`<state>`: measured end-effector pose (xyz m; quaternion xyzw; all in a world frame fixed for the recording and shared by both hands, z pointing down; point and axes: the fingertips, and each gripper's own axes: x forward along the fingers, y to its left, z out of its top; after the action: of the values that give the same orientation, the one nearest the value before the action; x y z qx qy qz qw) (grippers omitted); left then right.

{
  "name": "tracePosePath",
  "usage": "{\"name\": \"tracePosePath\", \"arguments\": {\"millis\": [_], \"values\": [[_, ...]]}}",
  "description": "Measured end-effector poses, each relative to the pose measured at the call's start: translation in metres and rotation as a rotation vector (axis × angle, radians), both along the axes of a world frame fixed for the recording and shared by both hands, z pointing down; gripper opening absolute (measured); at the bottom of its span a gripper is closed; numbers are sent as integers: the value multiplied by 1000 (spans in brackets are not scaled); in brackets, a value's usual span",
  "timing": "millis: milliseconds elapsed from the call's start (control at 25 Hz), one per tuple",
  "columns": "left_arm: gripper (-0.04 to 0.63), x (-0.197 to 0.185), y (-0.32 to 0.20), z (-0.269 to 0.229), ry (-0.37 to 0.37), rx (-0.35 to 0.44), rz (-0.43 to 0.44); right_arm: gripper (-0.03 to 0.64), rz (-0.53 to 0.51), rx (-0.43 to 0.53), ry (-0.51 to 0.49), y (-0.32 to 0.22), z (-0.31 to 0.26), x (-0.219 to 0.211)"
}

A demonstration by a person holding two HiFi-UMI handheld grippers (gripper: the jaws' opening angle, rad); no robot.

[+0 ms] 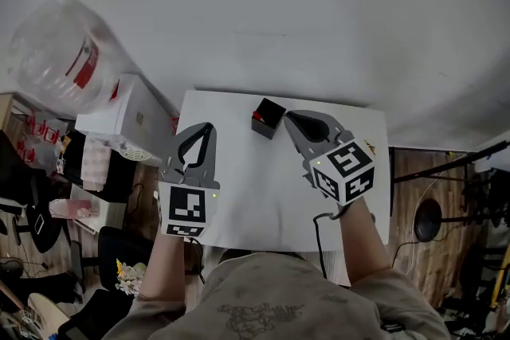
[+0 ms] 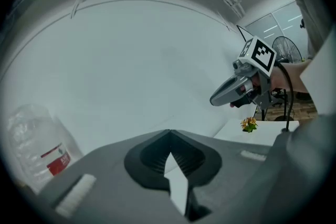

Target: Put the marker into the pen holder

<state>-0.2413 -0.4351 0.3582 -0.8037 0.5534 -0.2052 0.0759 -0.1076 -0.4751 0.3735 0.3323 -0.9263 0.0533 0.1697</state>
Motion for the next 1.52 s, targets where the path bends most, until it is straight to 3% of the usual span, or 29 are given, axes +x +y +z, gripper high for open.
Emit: {"name": "tracePosePath", "arguments": {"millis": [240,520,800,920,1160,1520], "values": [[2,15,25,-29,9,58,52,31,66,124,-137,44,-62,30],[2,27,53,-46,55,79,93,29,74,213,-191,96,-90,45],[2,31,68,-41,58,72,106,29,43,175,-146,130,-61,40],[2,28,76,-30,92,64,97,29,37,145,-105,143,-43,39],[2,15,93,9,183,-45,41,28,46,86,-101,151,-22,43],[3,24,90,4,126,-19,83,29,64,83,-46,142,-17,46]]}}
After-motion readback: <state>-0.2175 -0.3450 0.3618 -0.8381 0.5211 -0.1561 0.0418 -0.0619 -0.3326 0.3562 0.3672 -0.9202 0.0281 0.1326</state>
